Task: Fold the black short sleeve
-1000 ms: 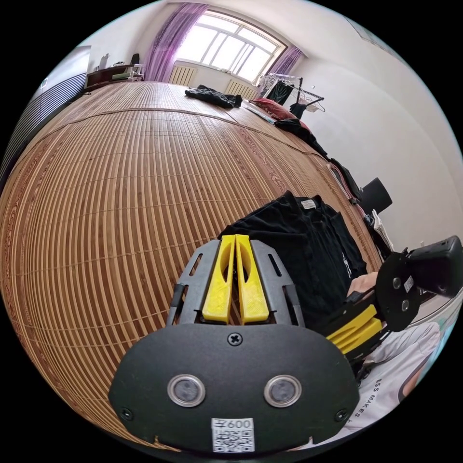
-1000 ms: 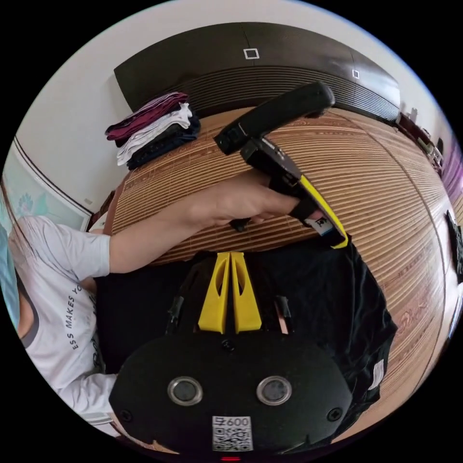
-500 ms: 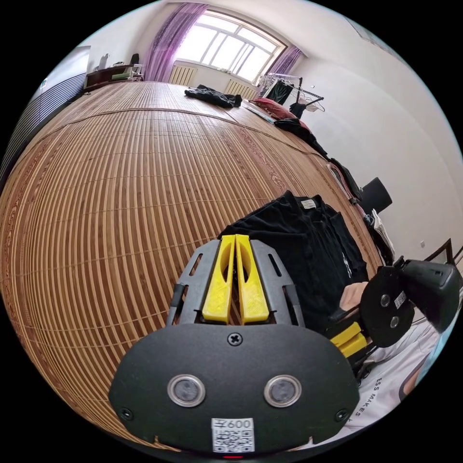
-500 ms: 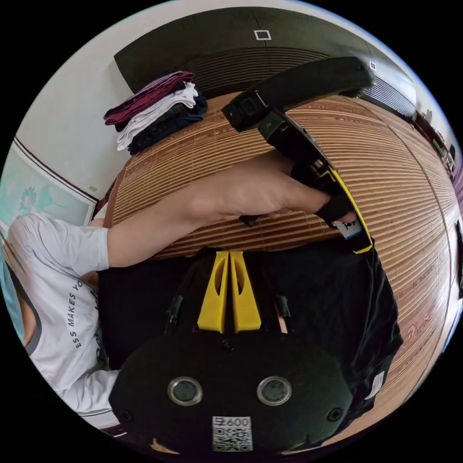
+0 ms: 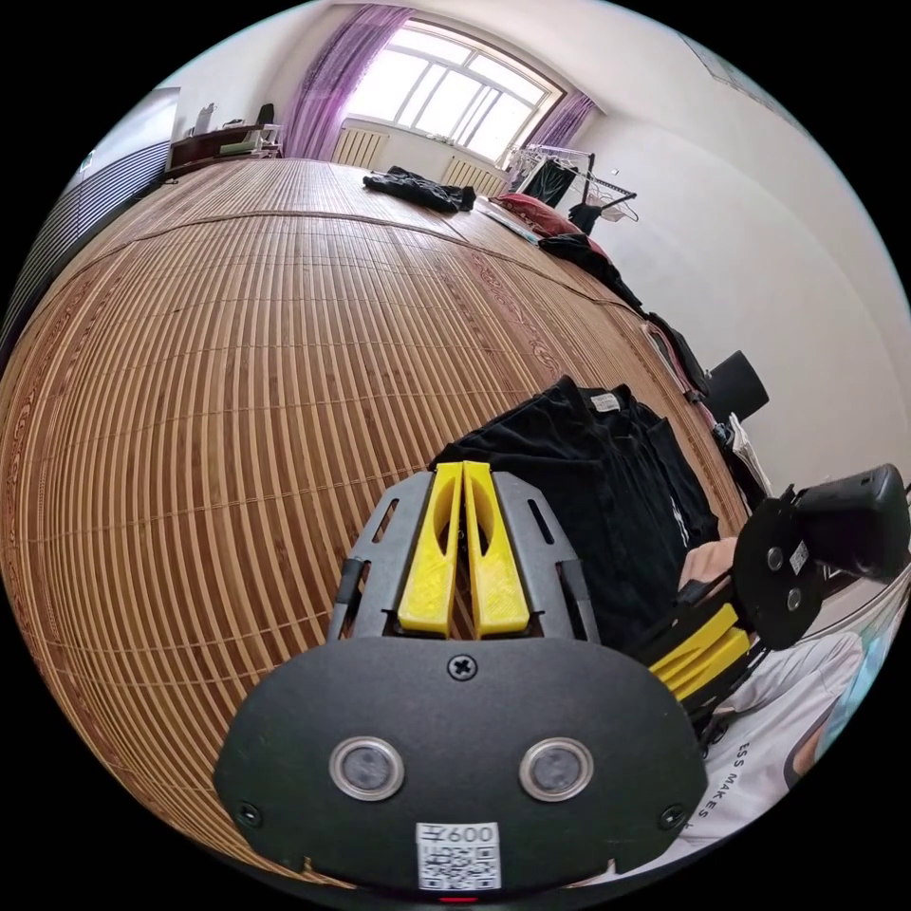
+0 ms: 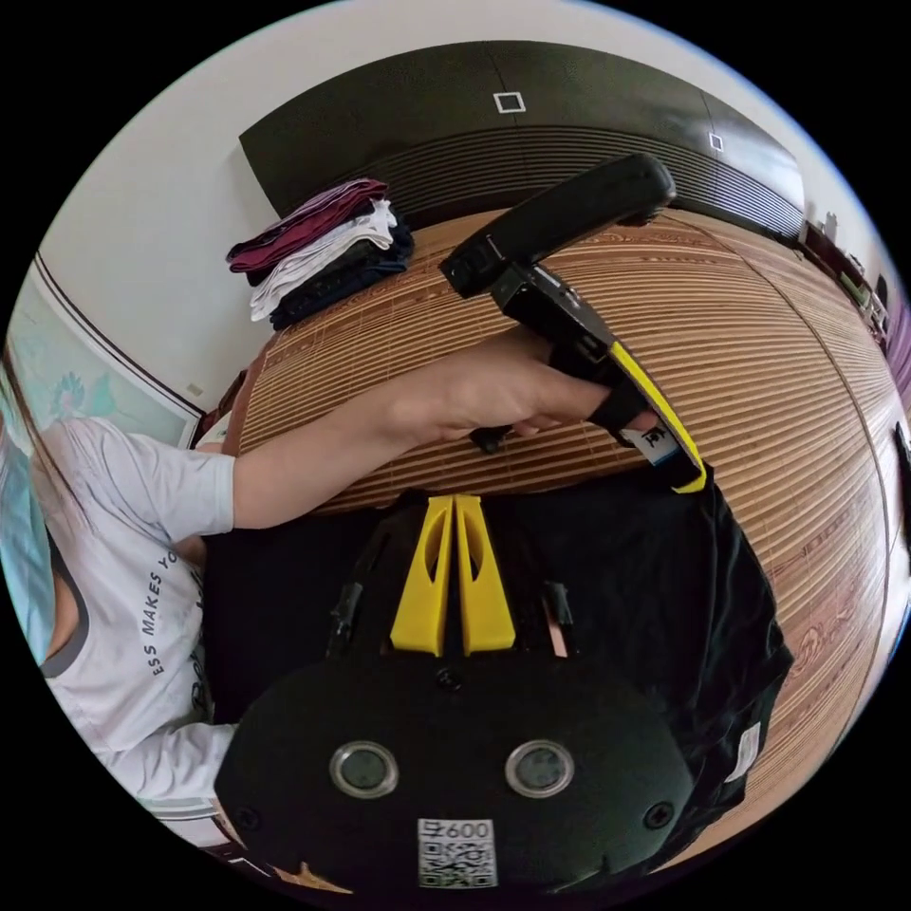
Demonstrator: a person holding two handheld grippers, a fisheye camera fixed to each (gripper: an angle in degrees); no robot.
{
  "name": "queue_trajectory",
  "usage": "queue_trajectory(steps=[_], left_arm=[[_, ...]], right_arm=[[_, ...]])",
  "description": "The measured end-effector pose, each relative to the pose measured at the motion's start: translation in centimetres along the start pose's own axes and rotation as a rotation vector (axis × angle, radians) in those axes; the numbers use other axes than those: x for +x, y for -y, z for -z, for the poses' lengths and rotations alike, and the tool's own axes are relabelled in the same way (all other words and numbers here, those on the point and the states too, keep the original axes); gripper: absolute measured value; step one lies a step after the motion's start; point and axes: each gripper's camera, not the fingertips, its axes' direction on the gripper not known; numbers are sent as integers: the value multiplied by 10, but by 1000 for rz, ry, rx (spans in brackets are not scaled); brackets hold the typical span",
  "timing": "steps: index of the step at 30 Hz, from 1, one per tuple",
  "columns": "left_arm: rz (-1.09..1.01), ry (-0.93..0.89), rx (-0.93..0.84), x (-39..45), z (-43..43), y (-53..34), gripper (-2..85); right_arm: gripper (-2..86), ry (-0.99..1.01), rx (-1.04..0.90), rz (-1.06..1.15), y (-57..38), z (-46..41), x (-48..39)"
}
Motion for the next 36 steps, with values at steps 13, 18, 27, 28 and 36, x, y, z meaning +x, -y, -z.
queue_trajectory(steps=[13,18,27,28,36], left_arm=[[2,-8,0,3,13,6,2],[4,-14,1,3,18,9,2],[5,-17,1,3,27,14,3],[5,-17,0,3,28,15,3],[5,-18,0,2,35,19,3]], right_arm=[[-9,7,-64,82,10,-16,-30],[-9,68,-93,45,15,-33,-19],[-8,50,-94,57,16,-42,-30],[-8,46,-97,58,16,-44,-33],[-8,37,-45,87,11,-29,-54]])
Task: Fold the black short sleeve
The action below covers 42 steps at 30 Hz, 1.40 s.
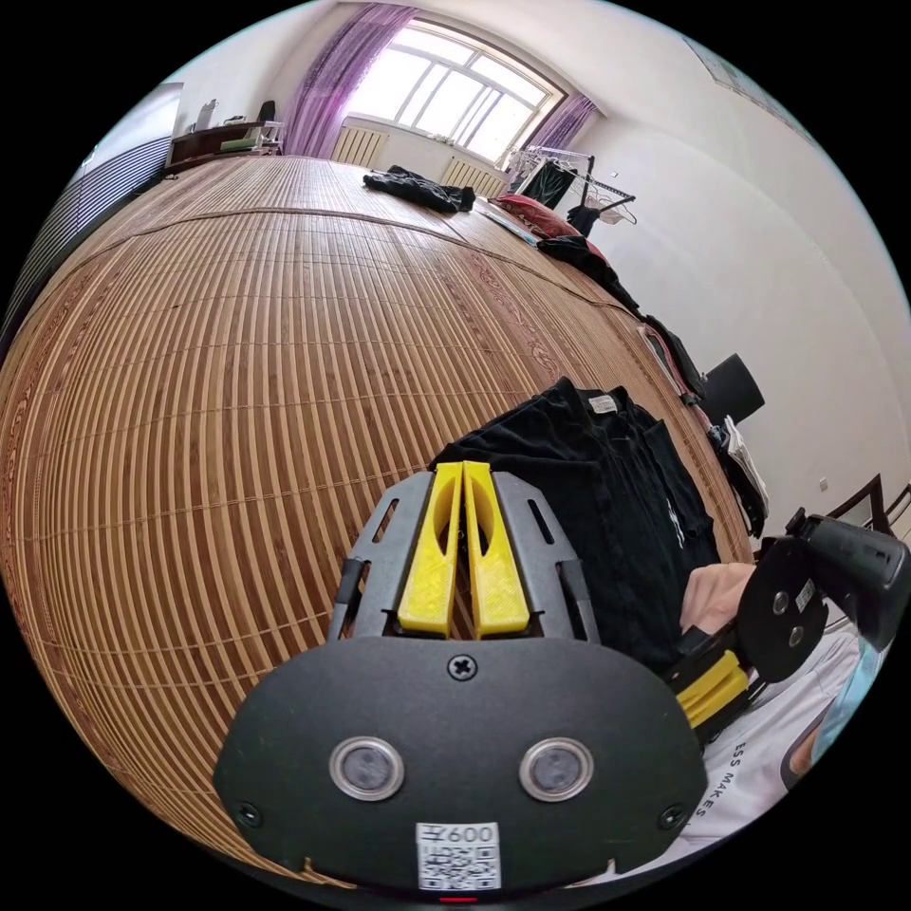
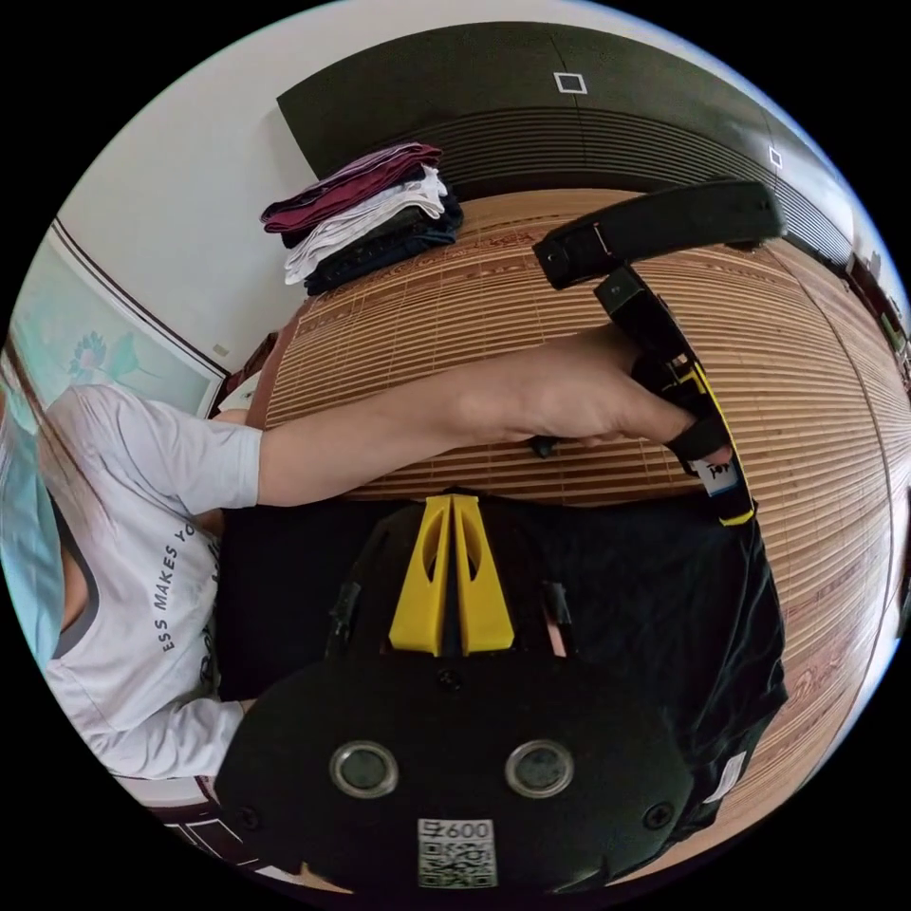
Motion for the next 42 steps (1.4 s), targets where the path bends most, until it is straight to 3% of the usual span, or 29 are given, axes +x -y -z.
queue_trajectory(steps=[7,13,42], left_arm=[[-1,1,-1,-2,5,4,2],[-5,12,-3,-4,7,7,2],[-27,48,-11,-35,-19,6,2]], right_arm=[[-8,-89,43,-23,-6,8,-13],[-8,-127,-107,-88,5,-37,0],[-8,-68,-73,-142,31,-36,-44]])
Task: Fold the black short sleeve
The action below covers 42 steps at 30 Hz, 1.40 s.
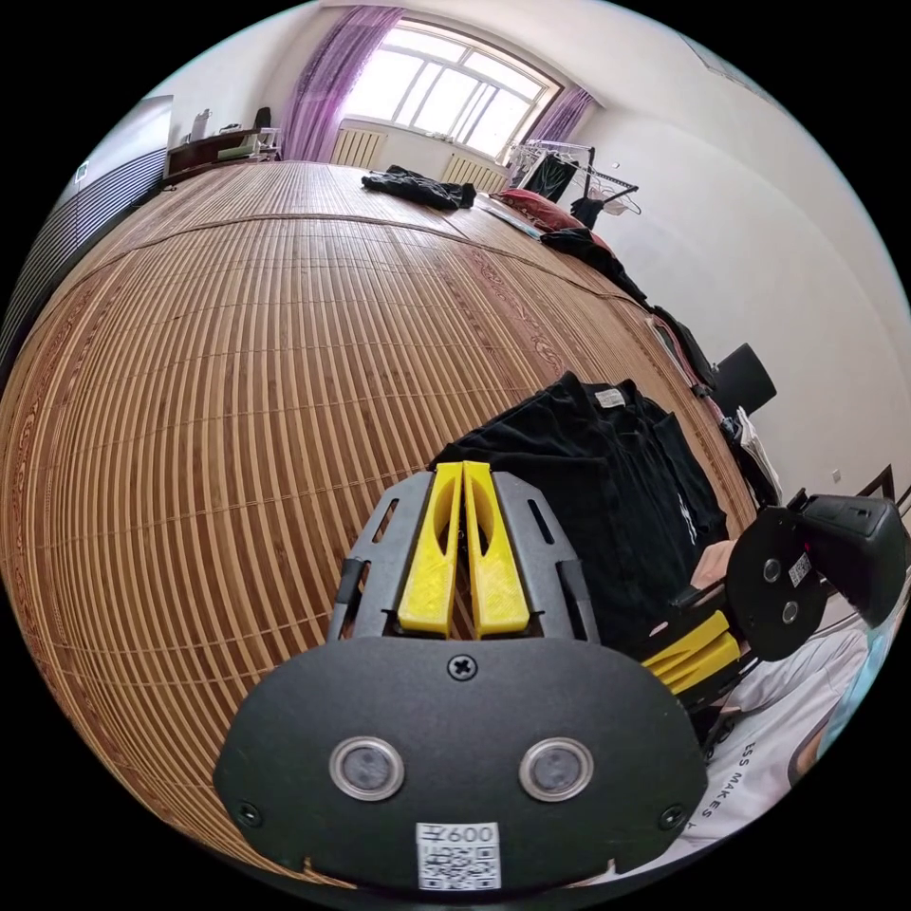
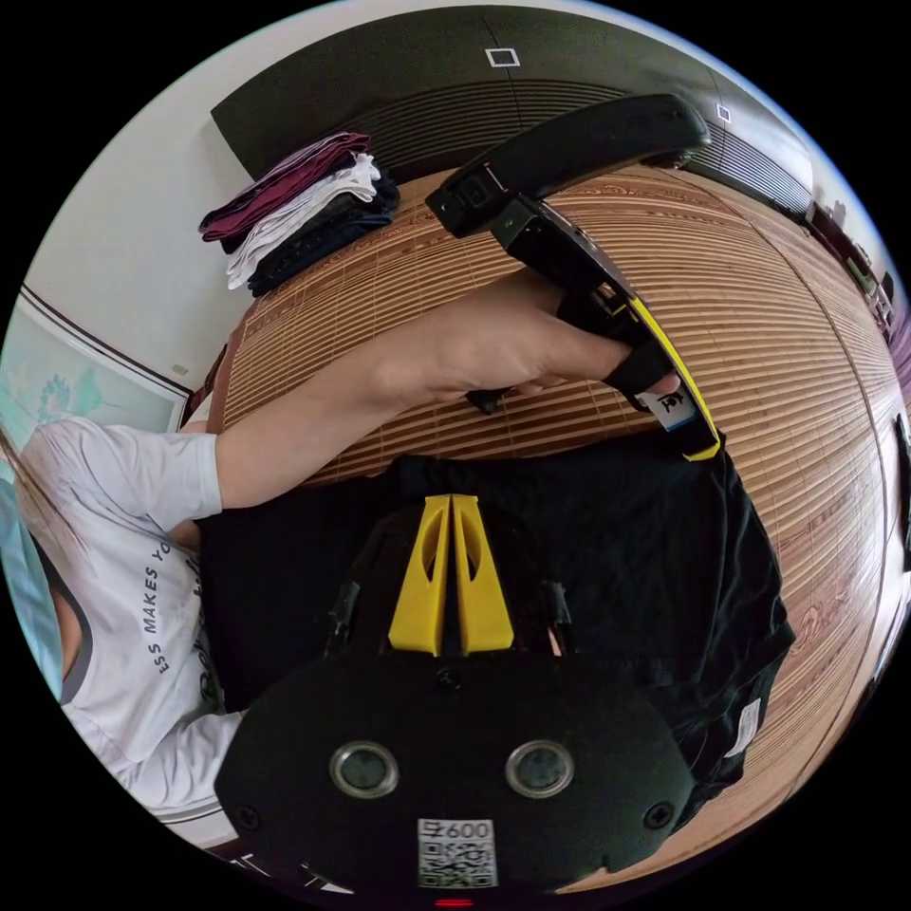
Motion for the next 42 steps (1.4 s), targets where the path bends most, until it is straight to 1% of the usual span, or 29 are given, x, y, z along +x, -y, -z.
queue_trajectory(steps=[18,33,36,38,40,42], left_arm=[[-5,6,-1,-37,-60,-25,2],[-38,52,-5,-58,-152,-69,2],[-110,143,-14,-43,-177,-80,2],[-208,274,-30,-19,-202,-90,3],[-257,353,-39,-8,-221,-98,4],[-251,370,-45,-8,-233,-103,5]], right_arm=[[-8,-3,-10,-1,19,23,-58],[-8,-17,-18,13,53,51,-111],[-8,-22,-22,14,65,57,-121],[-8,-23,-24,20,74,63,-128],[-8,-48,-21,50,81,70,-137],[-8,-91,27,50,81,87,-142]])
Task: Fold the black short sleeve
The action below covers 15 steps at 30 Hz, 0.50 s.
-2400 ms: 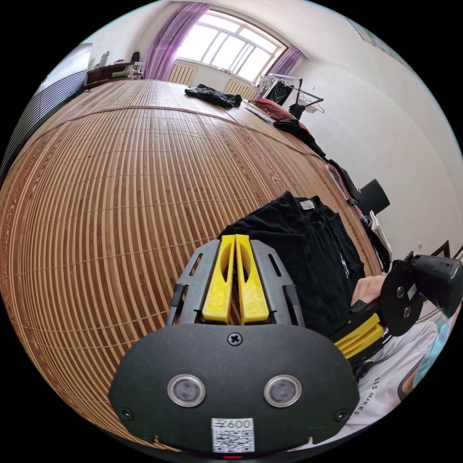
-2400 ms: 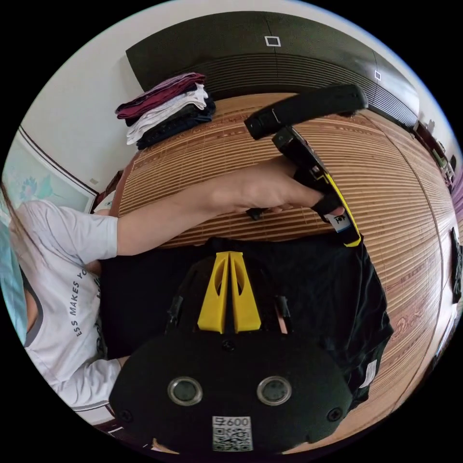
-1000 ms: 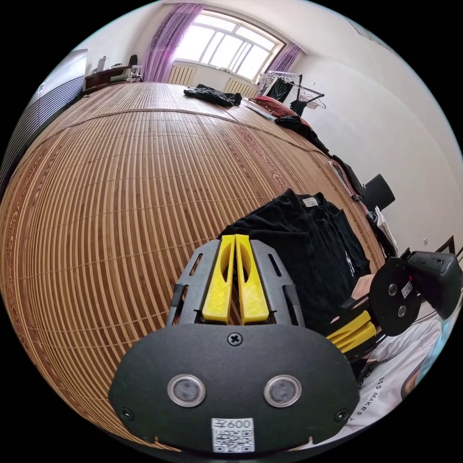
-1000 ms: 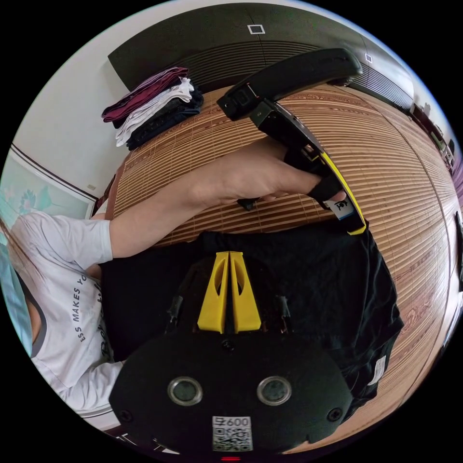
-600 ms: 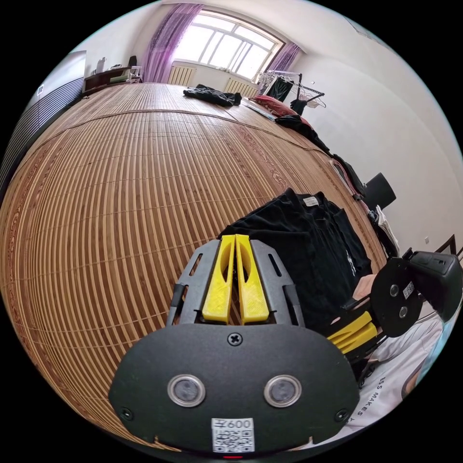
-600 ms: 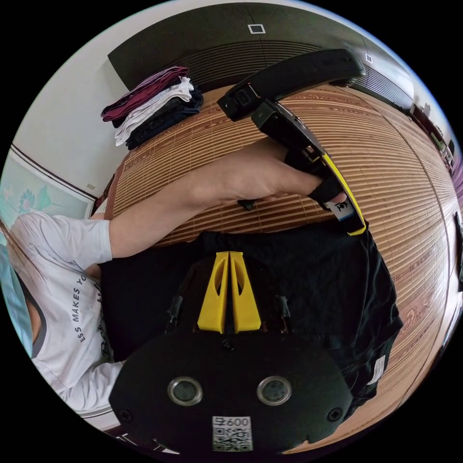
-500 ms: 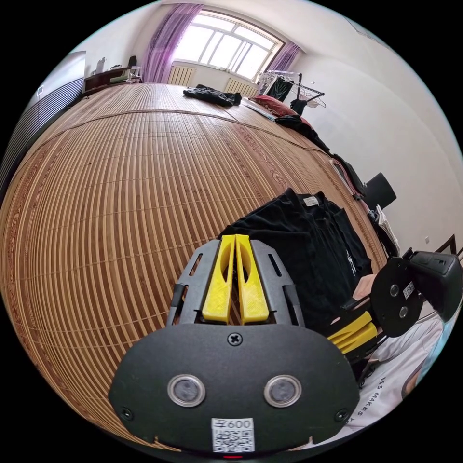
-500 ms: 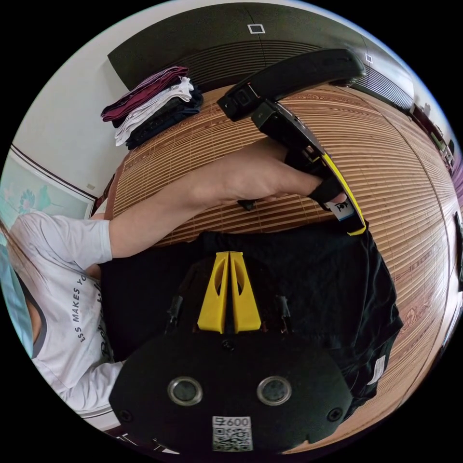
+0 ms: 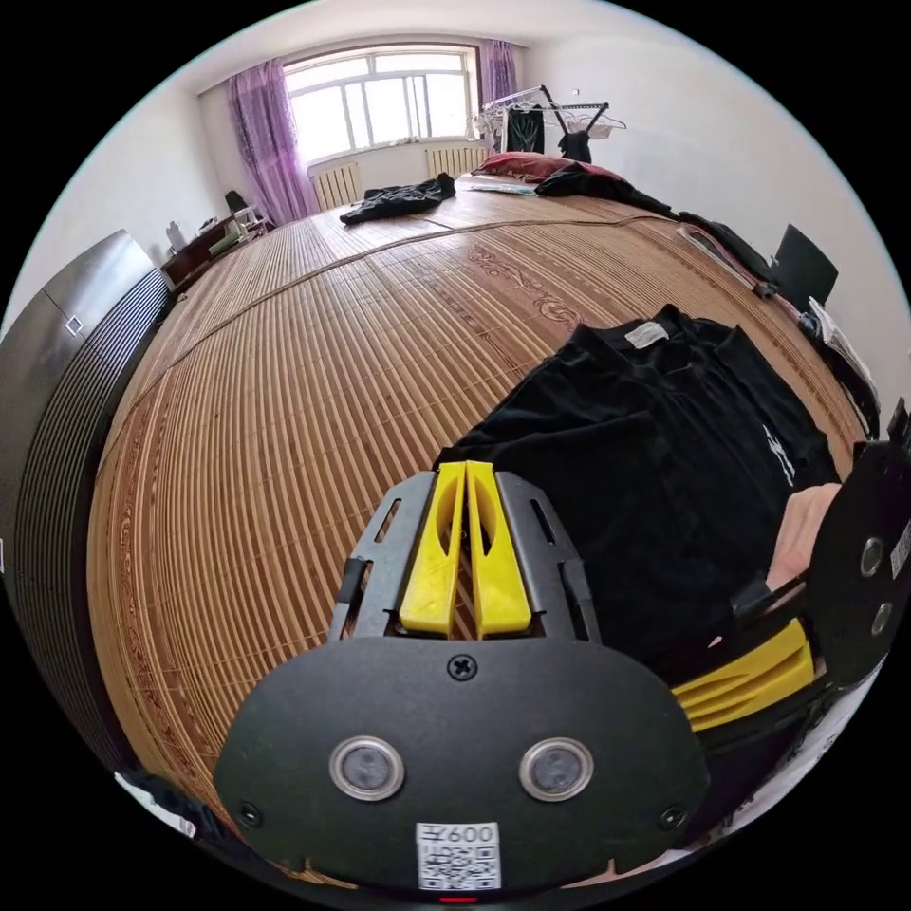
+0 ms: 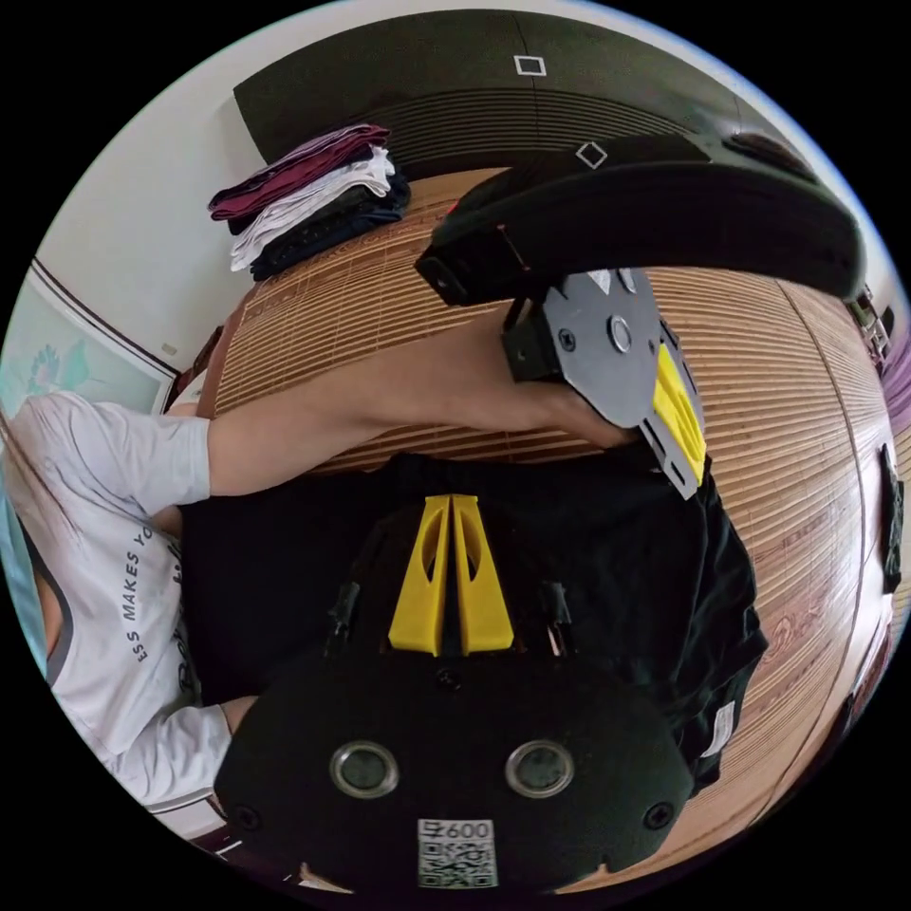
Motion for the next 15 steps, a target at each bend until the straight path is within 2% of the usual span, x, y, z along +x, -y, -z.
queue_trajectory(steps=[3,5,7,10,15], left_arm=[[50,-55,27,-7,-10,-12,6],[25,-84,58,-6,-5,-21,6],[38,-77,97,-5,-4,-30,7],[38,-65,130,0,-19,-40,7],[-15,56,-45,20,-102,-43,7]], right_arm=[[-8,-24,173,-103,-11,51,17],[-8,-66,353,-270,-27,91,46],[-8,-137,437,-441,-41,106,69],[-9,-190,379,-619,-46,104,99],[-9,-323,156,-734,-25,82,122]])
